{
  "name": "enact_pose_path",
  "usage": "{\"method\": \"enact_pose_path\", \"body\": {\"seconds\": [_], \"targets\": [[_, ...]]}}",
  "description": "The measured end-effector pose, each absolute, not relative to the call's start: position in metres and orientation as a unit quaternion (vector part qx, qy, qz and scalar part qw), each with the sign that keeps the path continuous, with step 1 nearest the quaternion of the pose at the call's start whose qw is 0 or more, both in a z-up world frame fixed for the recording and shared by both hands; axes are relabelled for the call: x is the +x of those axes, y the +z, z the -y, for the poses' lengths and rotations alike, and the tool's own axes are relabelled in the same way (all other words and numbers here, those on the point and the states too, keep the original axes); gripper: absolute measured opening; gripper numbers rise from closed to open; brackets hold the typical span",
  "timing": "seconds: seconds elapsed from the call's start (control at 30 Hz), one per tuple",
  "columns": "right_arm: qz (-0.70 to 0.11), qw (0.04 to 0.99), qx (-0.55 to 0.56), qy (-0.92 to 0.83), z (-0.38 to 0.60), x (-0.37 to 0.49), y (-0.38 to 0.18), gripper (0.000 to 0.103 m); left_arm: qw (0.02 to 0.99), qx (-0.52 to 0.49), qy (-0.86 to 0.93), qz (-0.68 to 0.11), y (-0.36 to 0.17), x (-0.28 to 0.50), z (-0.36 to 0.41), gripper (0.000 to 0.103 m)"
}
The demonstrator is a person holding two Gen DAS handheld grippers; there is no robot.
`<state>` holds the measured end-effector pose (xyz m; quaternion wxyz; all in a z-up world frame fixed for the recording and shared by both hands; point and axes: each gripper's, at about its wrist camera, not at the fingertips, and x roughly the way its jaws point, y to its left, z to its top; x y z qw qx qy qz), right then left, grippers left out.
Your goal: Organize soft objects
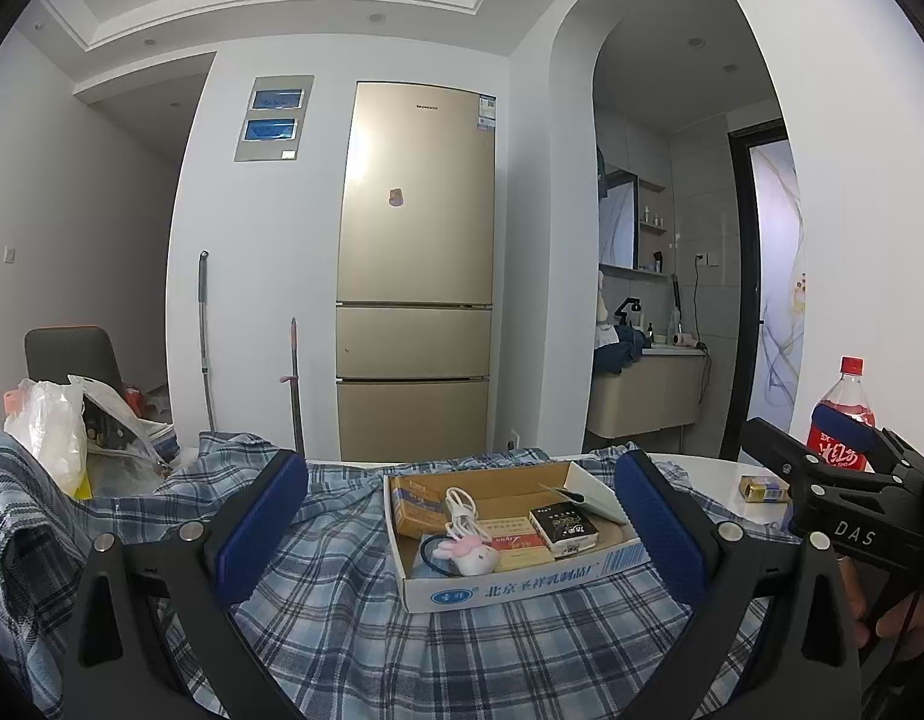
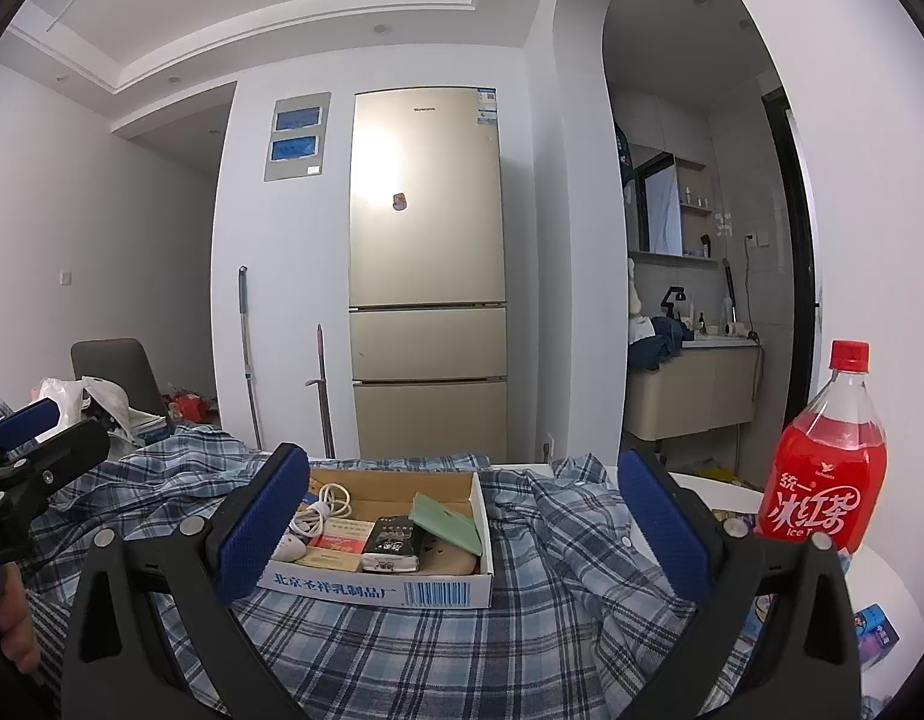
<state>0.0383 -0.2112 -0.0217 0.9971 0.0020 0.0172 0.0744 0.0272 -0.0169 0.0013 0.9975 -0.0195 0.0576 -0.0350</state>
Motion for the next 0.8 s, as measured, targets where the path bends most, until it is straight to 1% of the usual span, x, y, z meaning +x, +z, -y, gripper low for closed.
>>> {"method": "enact_pose_path", "body": {"seconds": [0.8], "targets": [[-0.017, 0.997, 0.003, 0.077, 0.2149, 0.0390, -0.0210, 0.103, 0.998, -0.024, -0.022, -0.059, -0.0004, 0.0296, 0.0146, 0.103]]}}
